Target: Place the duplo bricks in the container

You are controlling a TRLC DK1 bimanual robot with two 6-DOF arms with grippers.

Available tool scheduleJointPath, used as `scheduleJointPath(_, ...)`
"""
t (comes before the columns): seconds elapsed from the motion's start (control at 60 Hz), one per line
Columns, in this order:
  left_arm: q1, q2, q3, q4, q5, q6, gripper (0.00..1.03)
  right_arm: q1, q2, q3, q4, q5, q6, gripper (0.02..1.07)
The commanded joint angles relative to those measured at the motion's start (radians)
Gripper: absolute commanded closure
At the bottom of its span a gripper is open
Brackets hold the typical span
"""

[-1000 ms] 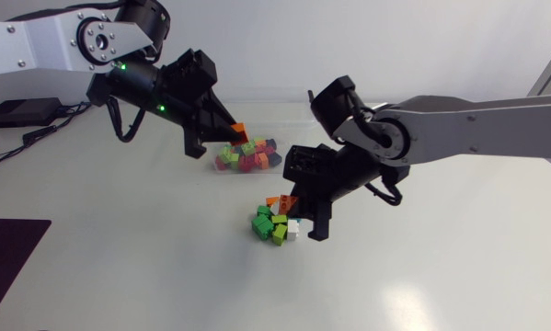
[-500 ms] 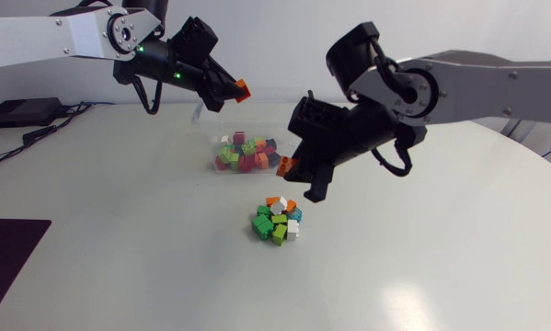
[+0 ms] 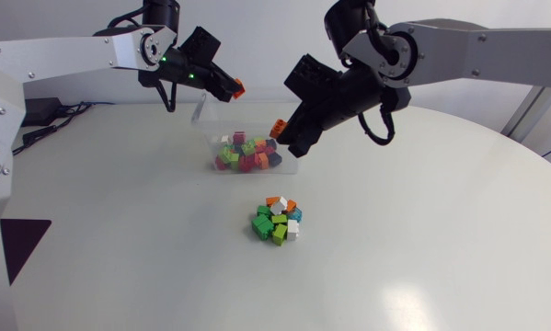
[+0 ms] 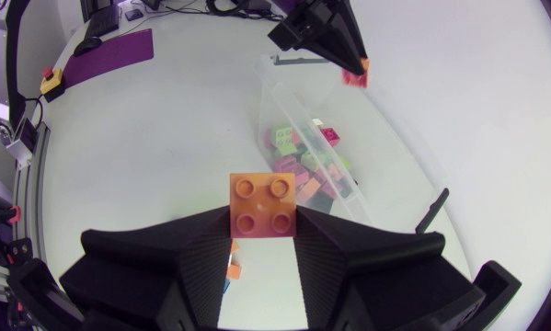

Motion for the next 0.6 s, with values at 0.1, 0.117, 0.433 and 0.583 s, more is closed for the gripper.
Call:
scheduleJointPath(0.1,0.009,-0.045,-0.01,0.013,-0.009,-0.017,0.05,-0.026,0.105,0.117,0.019,-0.005,0.058,0.86)
scheduleJointPath(0.117,0.009,-0.062,-0.024,0.013,-0.009,-0.016,0.05,-0.029,0.116,0.128,0.02,-0.007,0.061,0.86)
scheduleJointPath(0.433,0.008,-0.375,-0.368,0.086,0.074,0.03,0.06,-0.063,0.258,0.294,0.028,-0.007,0.095,0.86)
scheduleJointPath(0.583,-0.014,-0.468,-0.495,0.045,0.111,0.11,0.06,-0.072,0.32,0.381,0.028,-0.007,0.109,0.86)
